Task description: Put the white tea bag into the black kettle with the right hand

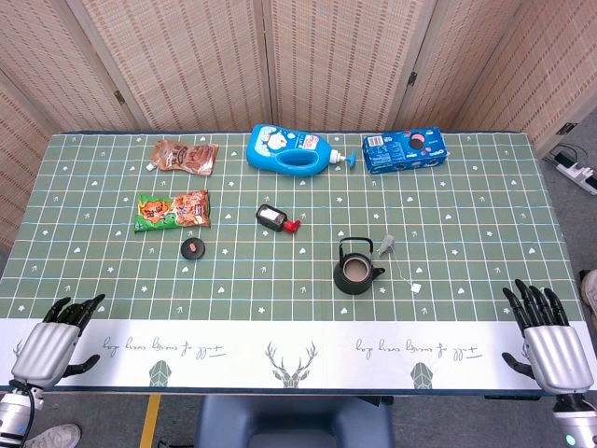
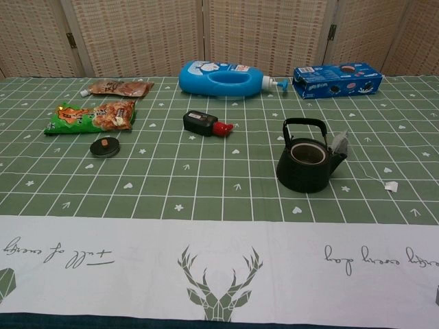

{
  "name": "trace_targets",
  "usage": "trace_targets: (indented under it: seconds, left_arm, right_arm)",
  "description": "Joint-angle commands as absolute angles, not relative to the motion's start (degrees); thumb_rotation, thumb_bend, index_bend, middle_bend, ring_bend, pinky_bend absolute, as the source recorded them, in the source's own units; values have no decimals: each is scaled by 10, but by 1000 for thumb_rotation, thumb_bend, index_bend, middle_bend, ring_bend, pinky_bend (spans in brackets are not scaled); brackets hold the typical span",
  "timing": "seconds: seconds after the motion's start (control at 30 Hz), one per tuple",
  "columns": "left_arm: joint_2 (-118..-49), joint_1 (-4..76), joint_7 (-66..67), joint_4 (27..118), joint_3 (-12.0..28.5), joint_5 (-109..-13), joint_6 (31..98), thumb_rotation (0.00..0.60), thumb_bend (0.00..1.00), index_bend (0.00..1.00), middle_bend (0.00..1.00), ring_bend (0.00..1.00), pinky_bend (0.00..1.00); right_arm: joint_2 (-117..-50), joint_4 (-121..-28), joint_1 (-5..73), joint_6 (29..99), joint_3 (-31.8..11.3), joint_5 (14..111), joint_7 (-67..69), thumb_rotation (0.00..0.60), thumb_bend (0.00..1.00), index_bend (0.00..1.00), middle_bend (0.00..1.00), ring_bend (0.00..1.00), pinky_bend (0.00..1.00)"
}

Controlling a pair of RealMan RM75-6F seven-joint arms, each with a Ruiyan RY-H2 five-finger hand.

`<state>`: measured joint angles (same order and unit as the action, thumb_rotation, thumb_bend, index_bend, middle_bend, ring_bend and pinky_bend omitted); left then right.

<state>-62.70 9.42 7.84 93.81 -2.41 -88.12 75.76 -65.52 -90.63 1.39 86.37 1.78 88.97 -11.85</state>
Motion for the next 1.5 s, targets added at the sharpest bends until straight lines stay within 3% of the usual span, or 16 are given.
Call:
trace_targets:
  seconds: [0.03,0.3,0.43,0.73,1.0,1.23,1.5]
  left_arm:
    - [-627,94,77,939,-23,-879,758,600,185,0,147,171,93]
    - [-629,95,78,939,-27,-889,761,600,185,0,147,172,93]
    - [-629,97,80,938,-26,-878,751,600,185,0,147,172,93]
    - [-622,93,65,944,-31,-892,762,600,246,0,147,172,94]
    - [-615,94,46,944,-30,-888,760,600,246,0,147,171,94]
    - [-613,95,42,943,-33,-893,758,600,337,0,147,171,94]
    - [-610,97,29,942,-36,-901,758,600,403,55,147,175,94]
  right_arm:
    - [-656,-907,16,857,16,886,-122,600,29,0,0,0,0]
    - [-651,-908,16,859,19,903,-110,600,30,0,0,0,0]
    - [-631,-924,41,828,15,914,-95,600,30,9,0,0,0]
    - [-600,-1003,144,680,-42,833,-149,600,41,256,0,0,0]
    - [-650,-960,198,612,-70,744,-196,600,50,350,0,0,0]
    - [-705,-891,223,579,-64,723,-189,600,193,452,0,0,0]
    - [-740,-849,252,547,-62,702,-208,600,313,473,0,0,0]
